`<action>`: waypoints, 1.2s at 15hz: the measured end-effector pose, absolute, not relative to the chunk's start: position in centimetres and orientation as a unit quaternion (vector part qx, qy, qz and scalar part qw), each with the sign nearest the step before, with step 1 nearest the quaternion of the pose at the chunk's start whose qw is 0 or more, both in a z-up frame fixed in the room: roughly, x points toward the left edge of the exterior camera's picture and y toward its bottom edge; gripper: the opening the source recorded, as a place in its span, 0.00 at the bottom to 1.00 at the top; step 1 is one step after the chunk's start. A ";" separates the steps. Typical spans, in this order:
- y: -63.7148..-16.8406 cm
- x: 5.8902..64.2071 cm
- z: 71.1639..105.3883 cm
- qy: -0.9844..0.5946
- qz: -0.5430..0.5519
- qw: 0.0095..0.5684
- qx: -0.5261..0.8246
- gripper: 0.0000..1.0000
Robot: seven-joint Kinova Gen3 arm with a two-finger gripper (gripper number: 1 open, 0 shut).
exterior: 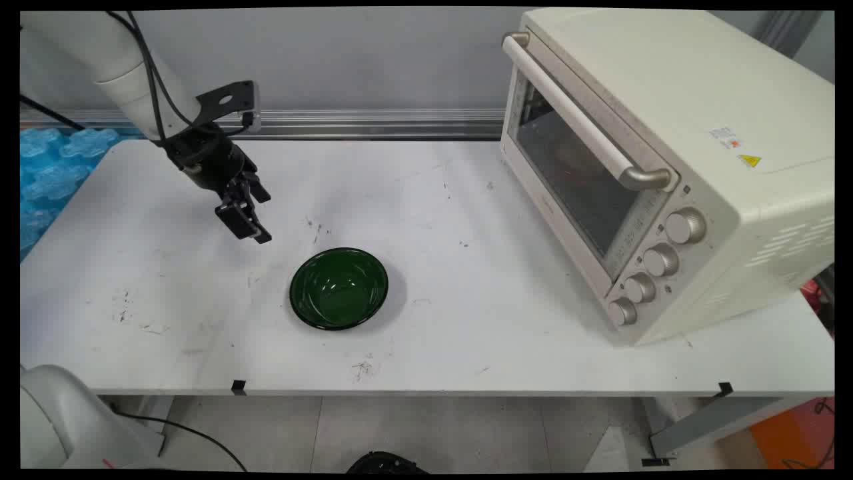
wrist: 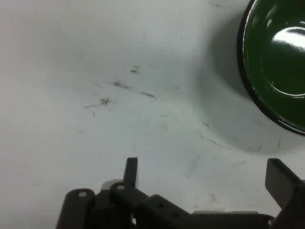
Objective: Open the oven
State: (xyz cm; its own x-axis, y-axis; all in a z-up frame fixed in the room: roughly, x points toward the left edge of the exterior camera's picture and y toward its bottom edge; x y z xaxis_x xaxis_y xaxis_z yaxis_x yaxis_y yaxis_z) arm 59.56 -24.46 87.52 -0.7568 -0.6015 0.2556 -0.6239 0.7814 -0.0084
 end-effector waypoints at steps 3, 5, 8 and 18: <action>-25.4 59.1 87.8 -0.936 0.053 0.127 0.325 1.00; -26.4 58.6 88.1 -0.936 0.060 0.135 0.321 1.00; -27.9 57.8 88.6 -0.936 0.069 0.147 0.312 1.00; -34.0 53.9 91.8 -0.929 0.114 0.206 0.285 1.00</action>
